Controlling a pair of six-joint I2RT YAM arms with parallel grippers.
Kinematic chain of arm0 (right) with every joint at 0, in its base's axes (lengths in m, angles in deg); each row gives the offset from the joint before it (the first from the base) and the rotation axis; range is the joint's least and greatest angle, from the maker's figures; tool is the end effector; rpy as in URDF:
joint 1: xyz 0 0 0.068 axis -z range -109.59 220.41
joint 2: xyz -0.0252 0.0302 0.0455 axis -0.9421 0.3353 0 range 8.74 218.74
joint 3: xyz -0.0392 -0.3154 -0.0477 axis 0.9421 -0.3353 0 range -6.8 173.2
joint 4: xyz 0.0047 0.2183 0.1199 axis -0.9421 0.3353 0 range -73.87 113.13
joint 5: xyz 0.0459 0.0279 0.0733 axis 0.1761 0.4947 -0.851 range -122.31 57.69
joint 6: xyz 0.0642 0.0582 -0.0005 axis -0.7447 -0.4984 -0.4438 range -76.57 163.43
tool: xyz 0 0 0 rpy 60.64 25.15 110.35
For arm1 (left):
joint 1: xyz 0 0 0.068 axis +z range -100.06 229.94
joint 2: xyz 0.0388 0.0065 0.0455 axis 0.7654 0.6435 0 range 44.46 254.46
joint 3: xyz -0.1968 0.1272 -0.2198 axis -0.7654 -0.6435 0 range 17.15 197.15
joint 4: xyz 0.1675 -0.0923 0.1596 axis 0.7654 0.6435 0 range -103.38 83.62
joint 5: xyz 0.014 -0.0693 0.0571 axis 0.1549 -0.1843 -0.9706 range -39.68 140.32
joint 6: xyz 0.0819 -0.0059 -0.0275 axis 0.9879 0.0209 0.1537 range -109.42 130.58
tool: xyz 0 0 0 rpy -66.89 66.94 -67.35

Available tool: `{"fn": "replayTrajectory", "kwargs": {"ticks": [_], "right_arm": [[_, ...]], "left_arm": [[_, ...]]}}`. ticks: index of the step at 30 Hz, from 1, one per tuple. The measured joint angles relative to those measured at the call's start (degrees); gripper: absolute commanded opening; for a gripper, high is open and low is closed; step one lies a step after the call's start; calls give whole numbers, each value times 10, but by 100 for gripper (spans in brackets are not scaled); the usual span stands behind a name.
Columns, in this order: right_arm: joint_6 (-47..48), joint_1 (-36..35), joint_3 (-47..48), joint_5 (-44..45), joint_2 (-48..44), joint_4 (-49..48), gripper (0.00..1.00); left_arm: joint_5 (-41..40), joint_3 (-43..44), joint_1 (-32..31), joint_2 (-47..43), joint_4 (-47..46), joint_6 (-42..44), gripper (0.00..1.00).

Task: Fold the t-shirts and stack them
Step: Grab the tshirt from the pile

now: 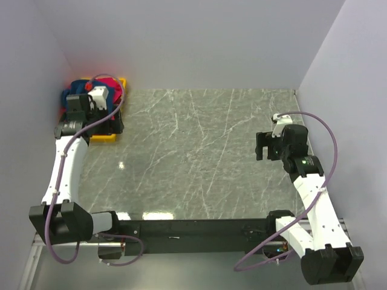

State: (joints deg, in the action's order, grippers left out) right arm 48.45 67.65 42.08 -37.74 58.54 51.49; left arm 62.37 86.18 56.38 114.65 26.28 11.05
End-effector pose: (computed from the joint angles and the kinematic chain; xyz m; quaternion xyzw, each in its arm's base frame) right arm 0.1706 0.0154 0.3207 -0.0818 0.8876 0.0334 0.4521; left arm 0.2594 0.0132 0.3667 -0.0034 0.9053 -0.0703 0.4189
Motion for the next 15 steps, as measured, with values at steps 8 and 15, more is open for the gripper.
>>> {"fn": "replayTrajectory", "kwargs": {"ticks": [8,15], "right_arm": [[4,0,25,-3,18,9,100],[4,0,30,-16,19,13,100]], "left_arm": [[16,190,78,120,19,9,99],[17,370,155,276,13,-18,99]]}}
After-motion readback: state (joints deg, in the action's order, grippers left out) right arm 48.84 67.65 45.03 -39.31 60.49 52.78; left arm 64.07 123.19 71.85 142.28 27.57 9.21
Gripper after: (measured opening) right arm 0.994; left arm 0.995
